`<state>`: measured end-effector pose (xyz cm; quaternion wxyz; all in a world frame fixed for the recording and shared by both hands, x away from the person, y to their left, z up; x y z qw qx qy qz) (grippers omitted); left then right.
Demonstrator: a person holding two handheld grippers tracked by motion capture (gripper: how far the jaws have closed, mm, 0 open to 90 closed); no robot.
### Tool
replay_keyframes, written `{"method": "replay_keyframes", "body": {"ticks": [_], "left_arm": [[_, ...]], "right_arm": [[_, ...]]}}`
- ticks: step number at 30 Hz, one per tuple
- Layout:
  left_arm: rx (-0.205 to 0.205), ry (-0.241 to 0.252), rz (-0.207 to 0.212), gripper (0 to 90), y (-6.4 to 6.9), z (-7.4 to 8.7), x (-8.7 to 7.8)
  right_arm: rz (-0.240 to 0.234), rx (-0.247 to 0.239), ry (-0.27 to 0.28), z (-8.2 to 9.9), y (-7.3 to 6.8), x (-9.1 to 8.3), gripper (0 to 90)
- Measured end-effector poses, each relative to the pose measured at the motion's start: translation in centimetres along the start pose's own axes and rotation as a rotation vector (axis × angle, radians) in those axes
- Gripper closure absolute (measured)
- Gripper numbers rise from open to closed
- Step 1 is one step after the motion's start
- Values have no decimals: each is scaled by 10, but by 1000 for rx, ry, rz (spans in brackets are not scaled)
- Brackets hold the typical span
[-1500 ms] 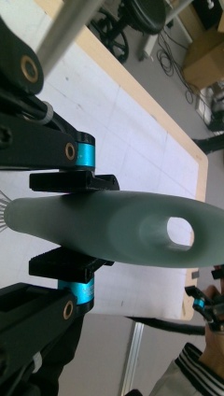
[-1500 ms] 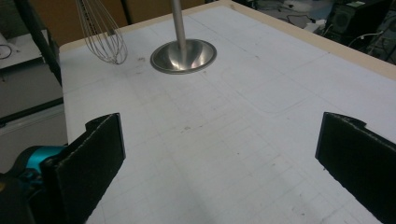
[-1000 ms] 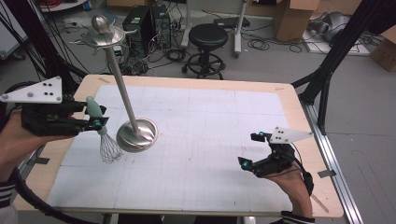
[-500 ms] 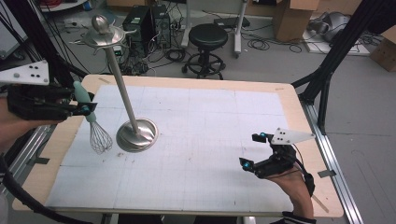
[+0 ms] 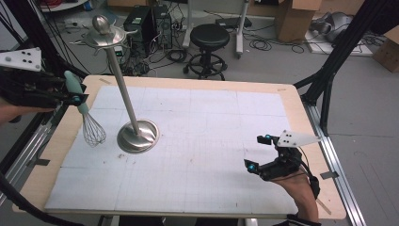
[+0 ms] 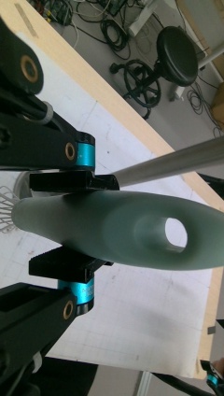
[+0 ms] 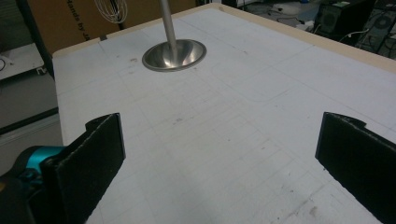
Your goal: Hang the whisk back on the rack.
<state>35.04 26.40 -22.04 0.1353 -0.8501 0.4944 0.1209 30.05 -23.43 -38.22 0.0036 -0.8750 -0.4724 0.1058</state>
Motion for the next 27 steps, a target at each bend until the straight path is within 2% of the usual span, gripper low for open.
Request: {"method": "replay_keyframes", "body": {"ticks": [3, 11, 27], "left_arm": [[-15, 8, 0, 662, -5, 0, -8], [-8, 1, -13, 662, -15, -7, -21], [-13, -5, -32, 662, -38, -37, -10]], "right_arm": [[4, 2, 4, 0, 1, -2, 5], [6, 6, 8, 0, 2, -4, 5], [1, 14, 10, 1, 4, -2, 5]]}}
Point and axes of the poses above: each handheld gripper's, and its own axes: x roughly forward along the jaws, z roughly out of its underside, y roughly to its right, the point moved 7 cm from there along x, roughly forward along the jaws, and after that the axes turned 14 degrees about y, right-handed, at the moved point
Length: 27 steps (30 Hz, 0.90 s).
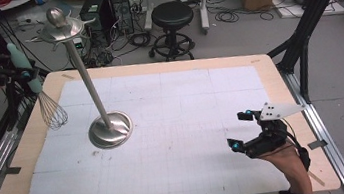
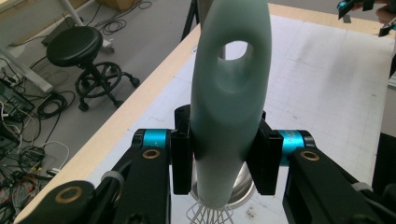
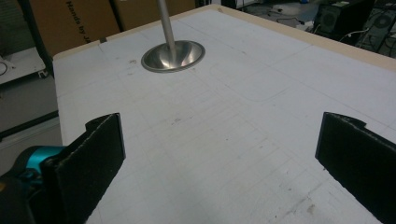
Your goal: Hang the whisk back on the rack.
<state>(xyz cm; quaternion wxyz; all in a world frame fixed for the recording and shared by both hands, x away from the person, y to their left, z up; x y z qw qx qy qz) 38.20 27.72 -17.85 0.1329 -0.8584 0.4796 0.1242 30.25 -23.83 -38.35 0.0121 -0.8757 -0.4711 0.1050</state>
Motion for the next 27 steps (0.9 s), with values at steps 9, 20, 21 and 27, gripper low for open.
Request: {"method": "replay_keyframes", "body": {"ticks": [9, 20, 21, 27], "left_arm": [[1, -15, 3, 662, -5, -4, 9], [-11, -9, 4, 662, -7, -12, 18], [-7, -6, 10, 662, -7, -13, 19], [-15, -19, 12, 662, -7, -11, 27]], "right_arm": [[-7, 2, -5, 1, -1, 2, 5], [-16, 9, 19, -1, 1, 3, 5], [-15, 8, 22, -2, 1, 2, 5], [-18, 8, 31, -3, 2, 1, 5]]}}
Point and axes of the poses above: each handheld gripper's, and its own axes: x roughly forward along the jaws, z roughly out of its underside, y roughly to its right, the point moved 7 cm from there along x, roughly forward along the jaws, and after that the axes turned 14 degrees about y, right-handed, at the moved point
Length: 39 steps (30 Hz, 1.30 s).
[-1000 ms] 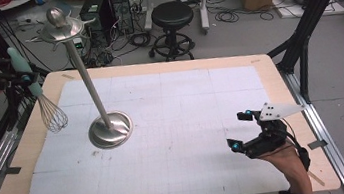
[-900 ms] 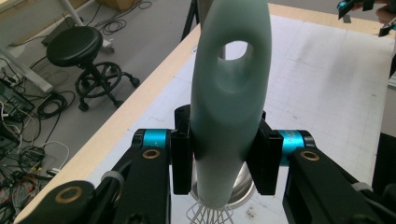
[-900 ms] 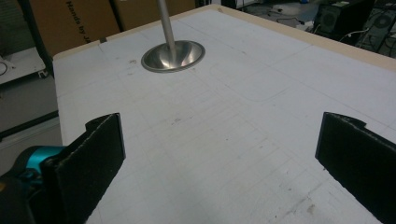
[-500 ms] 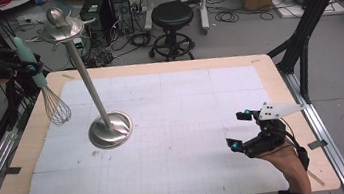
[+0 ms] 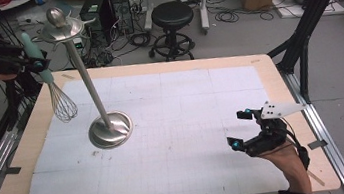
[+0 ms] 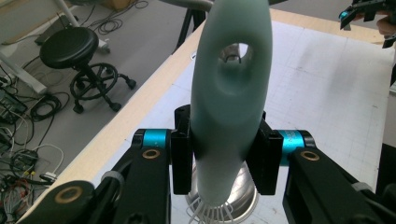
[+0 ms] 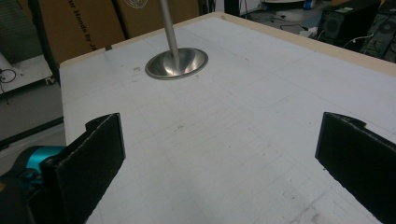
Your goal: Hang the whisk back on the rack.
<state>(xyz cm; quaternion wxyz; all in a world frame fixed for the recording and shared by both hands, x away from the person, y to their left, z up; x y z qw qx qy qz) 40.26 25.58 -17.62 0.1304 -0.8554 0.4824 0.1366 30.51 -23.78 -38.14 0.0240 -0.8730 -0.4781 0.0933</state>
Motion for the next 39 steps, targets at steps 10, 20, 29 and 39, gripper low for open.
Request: {"method": "replay_keyframes", "body": {"ticks": [10, 20, 29, 39], "left_arm": [[9, -22, -17, 658, 0, 2, 9], [26, 0, -50, 452, -2, 1, 7], [31, 27, -86, 238, -1, 16, -11], [31, 63, -108, 42, 5, 50, -36]], "right_arm": [[-2, 4, -1, 0, 0, -1, 5], [-1, 10, 8, 0, 2, -3, 5], [-3, 8, 3, 3, 5, -1, 5], [7, 14, 6, 4, 6, -1, 5]]}}
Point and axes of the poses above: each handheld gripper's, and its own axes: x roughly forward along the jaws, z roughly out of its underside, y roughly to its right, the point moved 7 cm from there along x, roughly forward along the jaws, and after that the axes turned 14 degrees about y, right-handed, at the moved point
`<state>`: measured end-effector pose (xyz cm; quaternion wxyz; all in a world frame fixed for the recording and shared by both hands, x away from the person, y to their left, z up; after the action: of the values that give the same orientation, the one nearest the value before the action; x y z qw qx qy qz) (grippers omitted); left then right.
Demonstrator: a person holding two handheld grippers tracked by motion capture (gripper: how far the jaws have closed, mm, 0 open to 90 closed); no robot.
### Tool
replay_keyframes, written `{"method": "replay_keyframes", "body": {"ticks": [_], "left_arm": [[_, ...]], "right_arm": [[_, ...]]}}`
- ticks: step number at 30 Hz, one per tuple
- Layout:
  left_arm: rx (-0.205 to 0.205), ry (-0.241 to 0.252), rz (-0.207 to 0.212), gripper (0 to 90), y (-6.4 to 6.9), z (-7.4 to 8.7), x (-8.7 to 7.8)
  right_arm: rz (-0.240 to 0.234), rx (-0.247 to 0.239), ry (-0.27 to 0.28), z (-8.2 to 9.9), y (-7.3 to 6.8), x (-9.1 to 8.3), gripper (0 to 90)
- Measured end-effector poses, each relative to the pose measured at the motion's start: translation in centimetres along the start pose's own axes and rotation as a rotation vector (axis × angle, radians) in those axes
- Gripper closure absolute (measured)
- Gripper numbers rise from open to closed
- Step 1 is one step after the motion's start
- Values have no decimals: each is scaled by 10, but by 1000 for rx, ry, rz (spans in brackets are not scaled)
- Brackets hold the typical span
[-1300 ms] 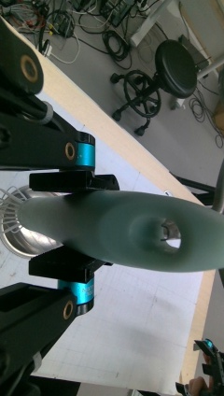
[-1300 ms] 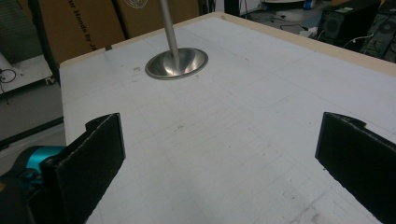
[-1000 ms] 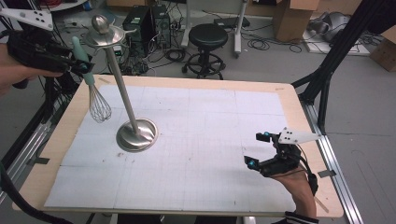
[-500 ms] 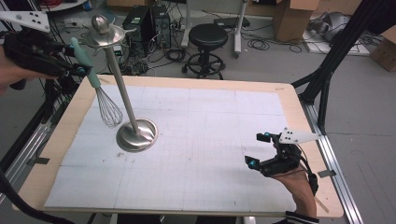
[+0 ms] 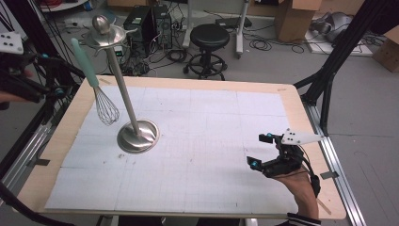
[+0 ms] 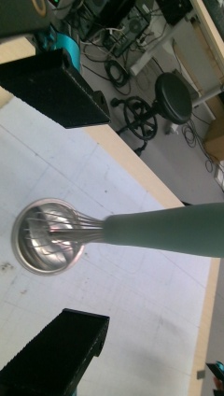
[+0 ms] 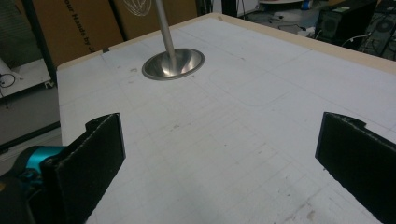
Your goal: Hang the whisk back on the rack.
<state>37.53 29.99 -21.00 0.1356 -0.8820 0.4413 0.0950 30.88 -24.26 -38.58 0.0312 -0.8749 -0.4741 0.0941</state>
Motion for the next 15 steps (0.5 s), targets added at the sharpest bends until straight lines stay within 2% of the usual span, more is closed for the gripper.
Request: {"method": "replay_keyframes", "body": {"ticks": [2, 6, 15], "left_arm": [[-10, 0, -20, 17, 0, 7, -5], [-19, -5, -30, 17, 3, 20, -15], [-39, 32, -52, 17, 14, 38, -37]], "right_arm": [[-1, -2, 2, -1, -1, -1, 5], [1, -3, 7, -2, -2, -2, 5], [14, -3, 4, -1, -1, -1, 5]]}}
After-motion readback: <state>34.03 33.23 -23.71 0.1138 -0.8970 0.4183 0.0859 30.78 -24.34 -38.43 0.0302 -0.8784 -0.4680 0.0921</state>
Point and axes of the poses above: each handheld gripper's, and its own axes: x roughly forward along the jaws, z roughly out of its underside, y roughly to its right, the point moved 7 cm from there along x, roughly forward along the jaws, and after that the axes turned 14 degrees about y, right-handed, at the moved point
